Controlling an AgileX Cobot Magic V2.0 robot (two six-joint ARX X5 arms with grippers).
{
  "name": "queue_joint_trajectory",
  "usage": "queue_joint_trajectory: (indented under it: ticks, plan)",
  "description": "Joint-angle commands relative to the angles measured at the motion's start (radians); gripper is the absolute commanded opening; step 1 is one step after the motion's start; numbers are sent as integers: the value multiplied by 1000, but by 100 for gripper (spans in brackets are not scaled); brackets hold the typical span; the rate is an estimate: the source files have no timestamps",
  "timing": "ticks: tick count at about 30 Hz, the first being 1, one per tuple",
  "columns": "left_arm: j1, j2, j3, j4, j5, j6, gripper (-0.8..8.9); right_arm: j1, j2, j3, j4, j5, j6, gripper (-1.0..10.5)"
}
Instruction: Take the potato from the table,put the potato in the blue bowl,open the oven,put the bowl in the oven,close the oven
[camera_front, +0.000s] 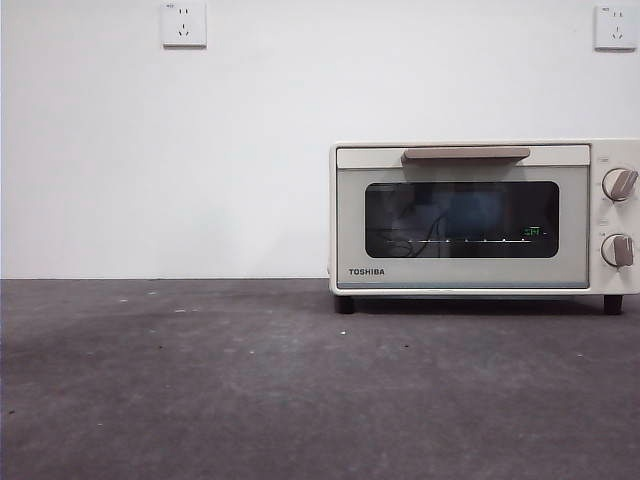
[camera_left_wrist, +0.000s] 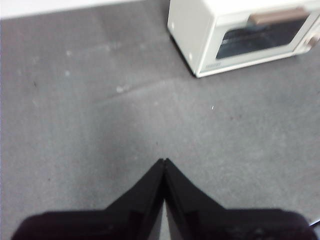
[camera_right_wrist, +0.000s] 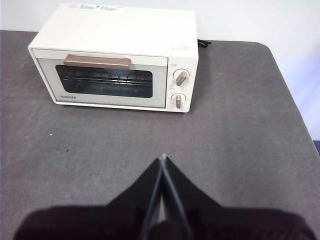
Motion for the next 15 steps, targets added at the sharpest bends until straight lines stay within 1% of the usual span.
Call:
queue_joint_trajectory:
  ticks: [1,6,7,8,9,10,11,12,13,15]
  plan:
    - [7,39,-2,10,0,4,-4,1,11,-6,-18,4,3,1]
    - [52,56,-2,46,0,12,-4,1,39,-6,-17,3,4,1]
    - [66,44,-5,76,-19,56,-4,1,44,-6,-18,4,3,1]
    - [89,25,-15,122,-36,62,-4,1,53,-6,-18,4,4,1]
    - [115,-4,-40,184,-35,58,-4,1,61,-6,-18,4,3,1]
    - [140,-39,-75,249,-33,77,-4,1,69,-6,-18,3,4,1]
    - [169,-84,-131,341,-33,117,-4,1,79,-6,-18,4,4,1]
    - [196,-134,-201,443,-32,151,-4,1,89,-6,-18,4,4,1]
    - [217,-178,-270,531,-33,166,-4,1,97,-6,-18,3,4,1]
    - [253,-274,-451,750,-36,167,-4,1,121,-6,-18,4,4,1]
